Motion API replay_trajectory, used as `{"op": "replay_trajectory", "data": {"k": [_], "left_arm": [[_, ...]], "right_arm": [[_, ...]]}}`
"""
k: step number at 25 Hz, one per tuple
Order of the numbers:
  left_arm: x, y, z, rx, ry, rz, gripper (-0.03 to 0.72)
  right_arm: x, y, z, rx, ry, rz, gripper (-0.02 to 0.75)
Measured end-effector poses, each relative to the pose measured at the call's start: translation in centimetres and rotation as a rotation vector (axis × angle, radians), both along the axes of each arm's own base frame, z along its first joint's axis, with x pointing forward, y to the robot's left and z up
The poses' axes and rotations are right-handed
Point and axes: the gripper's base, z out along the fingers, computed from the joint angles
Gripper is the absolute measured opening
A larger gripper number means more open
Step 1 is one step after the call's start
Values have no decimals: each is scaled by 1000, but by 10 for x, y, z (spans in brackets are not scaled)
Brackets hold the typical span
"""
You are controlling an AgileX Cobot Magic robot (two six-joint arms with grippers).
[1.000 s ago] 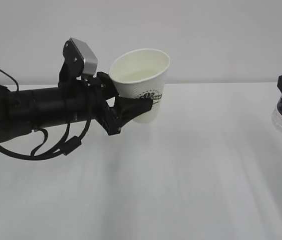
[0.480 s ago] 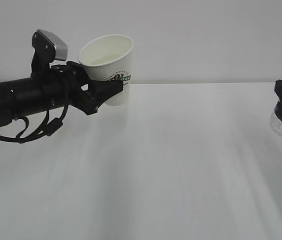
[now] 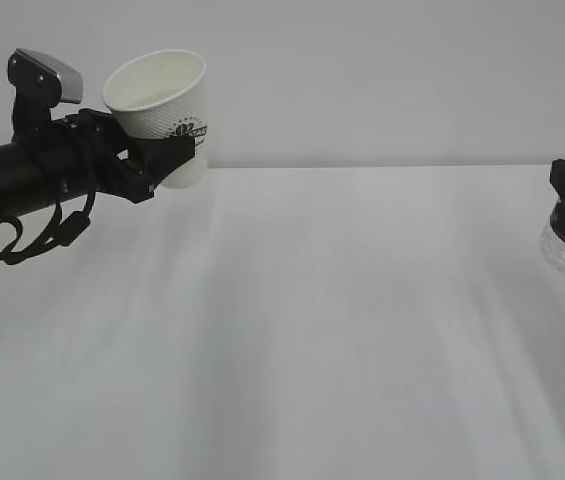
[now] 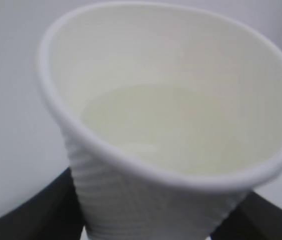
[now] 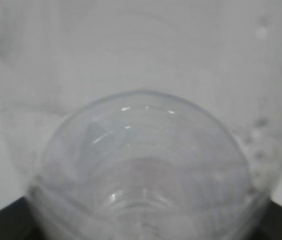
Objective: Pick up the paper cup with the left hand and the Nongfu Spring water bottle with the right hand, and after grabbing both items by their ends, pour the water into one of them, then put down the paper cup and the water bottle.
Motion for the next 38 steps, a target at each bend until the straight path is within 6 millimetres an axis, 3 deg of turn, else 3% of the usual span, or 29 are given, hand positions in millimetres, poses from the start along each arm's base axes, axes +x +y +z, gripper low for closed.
{"op": "replay_trajectory", "data": {"k": [8,21,38], "left_arm": [[8,25,1,-10,-6,91,486],[20,86,-6,28,58,302,486],[4,102,-28,43,168,372,484]], "right_arm": [[0,0,0,-1,0,1,503],[0,0,0,-1,-2,2,503],[0,1,0,-11,-4,14,503]]}}
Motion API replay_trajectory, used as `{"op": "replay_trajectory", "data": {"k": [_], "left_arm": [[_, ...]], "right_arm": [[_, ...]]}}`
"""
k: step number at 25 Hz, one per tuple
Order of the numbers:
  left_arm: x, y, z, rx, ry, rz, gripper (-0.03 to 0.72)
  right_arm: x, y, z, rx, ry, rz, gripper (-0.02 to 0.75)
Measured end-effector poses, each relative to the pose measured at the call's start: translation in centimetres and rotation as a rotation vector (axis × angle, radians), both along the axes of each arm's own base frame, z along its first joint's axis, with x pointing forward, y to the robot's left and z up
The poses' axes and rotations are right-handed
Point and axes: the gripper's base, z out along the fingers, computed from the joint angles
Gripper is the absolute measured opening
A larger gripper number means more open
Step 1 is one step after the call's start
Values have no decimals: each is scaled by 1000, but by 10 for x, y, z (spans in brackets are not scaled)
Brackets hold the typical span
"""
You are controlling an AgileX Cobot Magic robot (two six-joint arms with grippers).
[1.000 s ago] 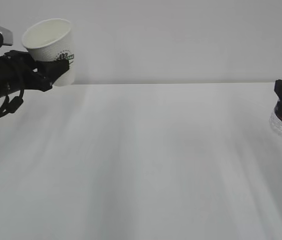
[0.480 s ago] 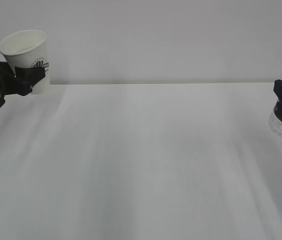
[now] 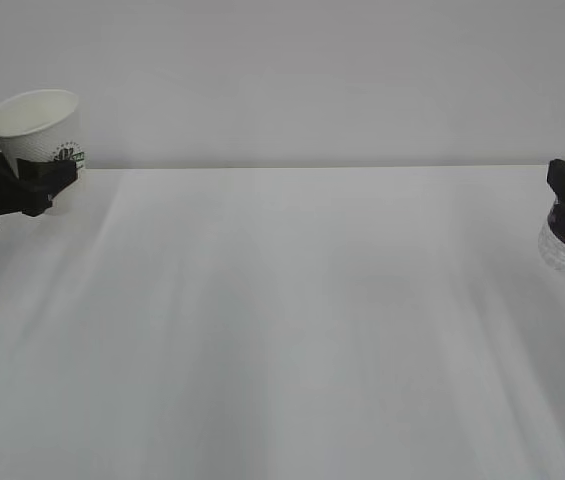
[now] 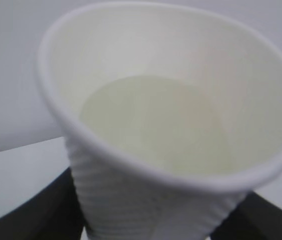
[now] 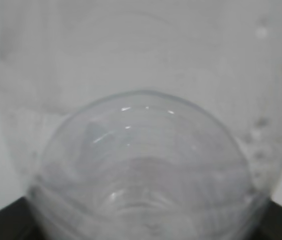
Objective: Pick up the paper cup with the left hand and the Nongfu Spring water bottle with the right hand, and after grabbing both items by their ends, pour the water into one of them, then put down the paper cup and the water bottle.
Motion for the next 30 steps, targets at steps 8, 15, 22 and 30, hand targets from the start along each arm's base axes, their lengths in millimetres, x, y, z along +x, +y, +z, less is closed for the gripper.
{"op": "replay_trajectory", "data": {"k": [8,15,22,30], "left_arm": [[1,2,4,-11,-46,16,481],[5,6,-8,4,-56,57,480],[9,9,-21,-29,-88,101,480],[12,14,-43,-61,-56,164,480]], "right_arm": [[0,0,0,-4,0,5,503],[0,0,0,-5,0,6,503],[0,0,0,-3,0,6,503],[0,0,0,-3,0,6,503]]}}
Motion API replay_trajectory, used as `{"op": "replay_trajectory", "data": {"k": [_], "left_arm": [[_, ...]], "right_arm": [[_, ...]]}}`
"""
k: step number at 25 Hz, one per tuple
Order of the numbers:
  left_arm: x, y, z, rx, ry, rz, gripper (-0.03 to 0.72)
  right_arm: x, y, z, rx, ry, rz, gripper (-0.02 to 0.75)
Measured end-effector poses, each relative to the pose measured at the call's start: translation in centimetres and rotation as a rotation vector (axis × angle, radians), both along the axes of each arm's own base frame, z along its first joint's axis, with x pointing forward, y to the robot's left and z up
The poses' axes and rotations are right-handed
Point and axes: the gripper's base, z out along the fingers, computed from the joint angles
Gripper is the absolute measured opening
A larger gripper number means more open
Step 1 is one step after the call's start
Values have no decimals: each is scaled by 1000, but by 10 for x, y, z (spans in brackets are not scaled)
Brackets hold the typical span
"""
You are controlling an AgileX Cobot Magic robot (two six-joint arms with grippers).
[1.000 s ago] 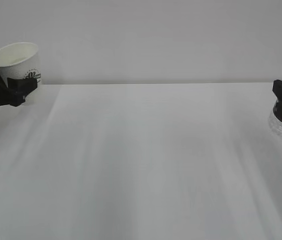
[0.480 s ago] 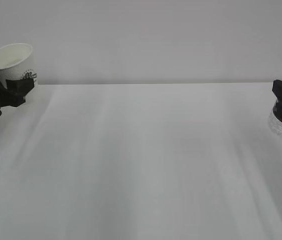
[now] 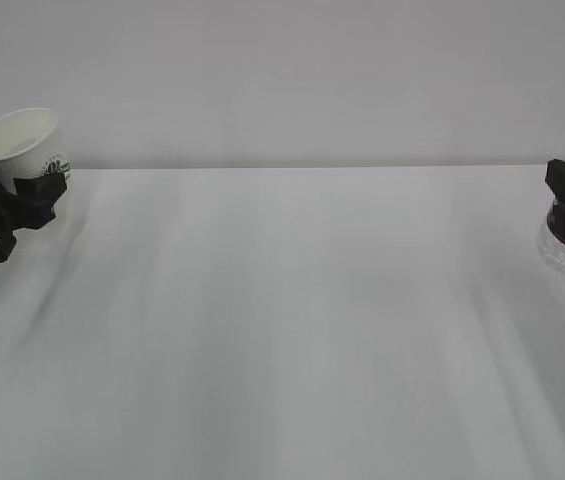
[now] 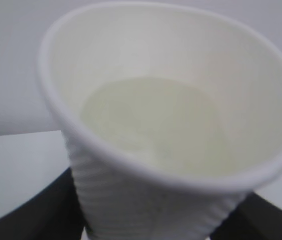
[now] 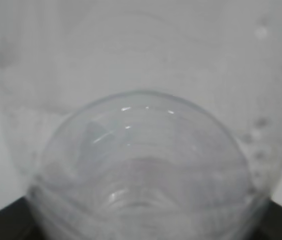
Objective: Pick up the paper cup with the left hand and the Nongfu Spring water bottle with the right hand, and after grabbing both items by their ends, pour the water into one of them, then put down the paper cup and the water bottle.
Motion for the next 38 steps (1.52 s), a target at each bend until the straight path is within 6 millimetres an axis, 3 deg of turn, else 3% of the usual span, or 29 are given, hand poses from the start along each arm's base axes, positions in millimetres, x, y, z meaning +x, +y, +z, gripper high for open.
{"op": "replay_trajectory", "data": {"k": [11,21,30,32,38], "left_arm": [[2,9,-13,-13,2,101,477],[0,10,-42,-32,36,124,477],[0,11,-49,-46,9,131,478],[0,9,-49,-42,11,115,498],[-1,6,-50,-33,13,77,664]], "right_arm": [[0,0,0,-3,0,4,503],[0,0,0,5,0,5,503],[0,0,0,6,0,4,503],[0,0,0,6,0,4,503],[0,0,0,6,0,4,503]]}}
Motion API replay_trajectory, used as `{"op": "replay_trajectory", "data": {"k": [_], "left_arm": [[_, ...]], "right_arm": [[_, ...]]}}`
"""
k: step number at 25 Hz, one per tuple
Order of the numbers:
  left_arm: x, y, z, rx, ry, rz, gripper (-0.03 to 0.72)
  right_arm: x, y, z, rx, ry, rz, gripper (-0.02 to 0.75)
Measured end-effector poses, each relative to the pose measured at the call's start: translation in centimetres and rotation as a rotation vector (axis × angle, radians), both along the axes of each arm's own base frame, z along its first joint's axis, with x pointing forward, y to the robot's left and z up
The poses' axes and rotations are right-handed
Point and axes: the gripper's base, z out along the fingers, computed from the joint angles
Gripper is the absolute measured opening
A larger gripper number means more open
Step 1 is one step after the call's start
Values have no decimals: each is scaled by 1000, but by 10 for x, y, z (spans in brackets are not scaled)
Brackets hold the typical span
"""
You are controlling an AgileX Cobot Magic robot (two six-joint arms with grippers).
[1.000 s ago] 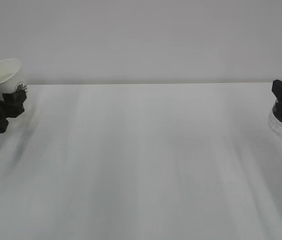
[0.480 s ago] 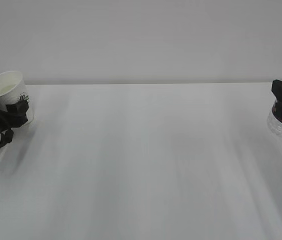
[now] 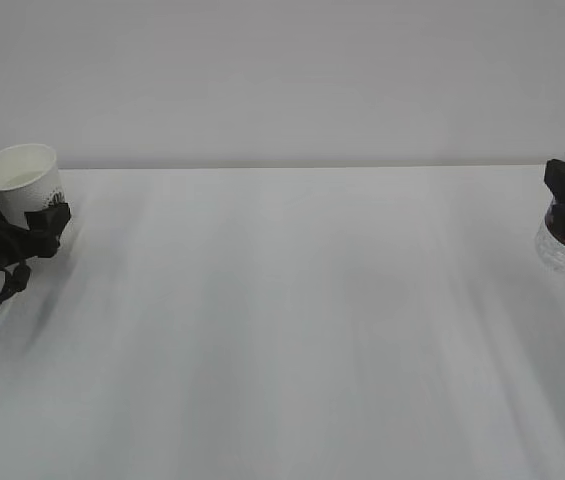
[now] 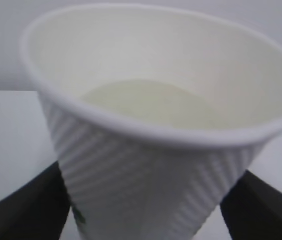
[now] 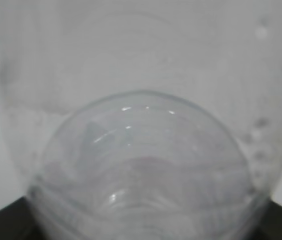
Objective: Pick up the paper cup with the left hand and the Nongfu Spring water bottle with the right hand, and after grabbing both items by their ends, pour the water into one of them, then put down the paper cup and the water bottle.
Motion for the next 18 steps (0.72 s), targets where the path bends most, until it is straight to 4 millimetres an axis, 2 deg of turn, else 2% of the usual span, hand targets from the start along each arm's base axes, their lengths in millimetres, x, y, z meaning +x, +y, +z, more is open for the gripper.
{"op": "replay_trajectory", "data": {"k": [9,12,18], "left_arm": [[-4,-1,-2,1,11,-13,687],[-15,-2,-4,-1,42,-15,688],[-41,-4,6,-2,77,-20,686]], "right_arm": [[0,0,0,0,0,0,503],[0,0,0,0,-1,0,503],[1,0,3,2,-30,0,503]]}}
